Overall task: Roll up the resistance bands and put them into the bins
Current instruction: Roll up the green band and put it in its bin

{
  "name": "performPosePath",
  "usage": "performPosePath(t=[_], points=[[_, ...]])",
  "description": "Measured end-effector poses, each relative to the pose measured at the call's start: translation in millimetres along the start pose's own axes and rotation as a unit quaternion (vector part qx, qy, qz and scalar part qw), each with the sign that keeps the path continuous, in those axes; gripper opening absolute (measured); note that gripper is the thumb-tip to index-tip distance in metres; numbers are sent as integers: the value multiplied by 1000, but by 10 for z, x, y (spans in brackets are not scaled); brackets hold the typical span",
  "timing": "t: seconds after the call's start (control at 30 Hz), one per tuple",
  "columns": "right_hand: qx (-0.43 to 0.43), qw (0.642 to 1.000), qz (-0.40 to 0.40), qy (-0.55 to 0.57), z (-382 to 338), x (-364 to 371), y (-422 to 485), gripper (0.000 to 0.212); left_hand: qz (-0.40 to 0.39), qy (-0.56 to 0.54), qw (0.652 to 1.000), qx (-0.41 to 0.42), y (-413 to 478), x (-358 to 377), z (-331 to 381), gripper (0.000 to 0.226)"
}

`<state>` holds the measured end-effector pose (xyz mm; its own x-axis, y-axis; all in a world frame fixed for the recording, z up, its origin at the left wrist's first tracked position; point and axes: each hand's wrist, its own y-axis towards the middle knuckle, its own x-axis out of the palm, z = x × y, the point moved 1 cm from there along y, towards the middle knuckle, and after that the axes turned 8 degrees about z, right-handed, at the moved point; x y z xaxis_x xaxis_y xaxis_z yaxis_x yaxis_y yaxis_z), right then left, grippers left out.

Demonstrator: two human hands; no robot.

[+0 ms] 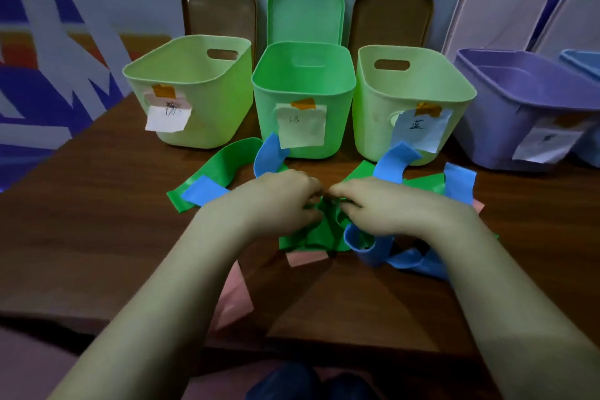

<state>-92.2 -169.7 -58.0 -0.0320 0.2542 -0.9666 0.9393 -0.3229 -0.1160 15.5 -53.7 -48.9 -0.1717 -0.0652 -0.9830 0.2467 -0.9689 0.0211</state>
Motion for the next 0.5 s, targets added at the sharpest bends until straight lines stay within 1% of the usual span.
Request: performPosePath(t=[0.1,0.2,0.27,0.37,0.43,0.5], points=[[14,1000,-2,-12,-33,94,-92,49,21,32,999,13,-84,78,84,37],[21,999,31,-9,-40,92,-179,46,31,85,996,18,-145,161,136,44],[21,998,51,12,-38,74,-202,43,33,102,994,22,-173,208,142,44],[22,996,78,45,14,68,-209,36,51,90,994,21,-200,257,114,47],[19,994,99,52,40,76,-213,34,82,66,994,18,-207,268,89,48],[18,991,124,49,47,78,-222,37,118,47,992,18,-217,251,82,45]])
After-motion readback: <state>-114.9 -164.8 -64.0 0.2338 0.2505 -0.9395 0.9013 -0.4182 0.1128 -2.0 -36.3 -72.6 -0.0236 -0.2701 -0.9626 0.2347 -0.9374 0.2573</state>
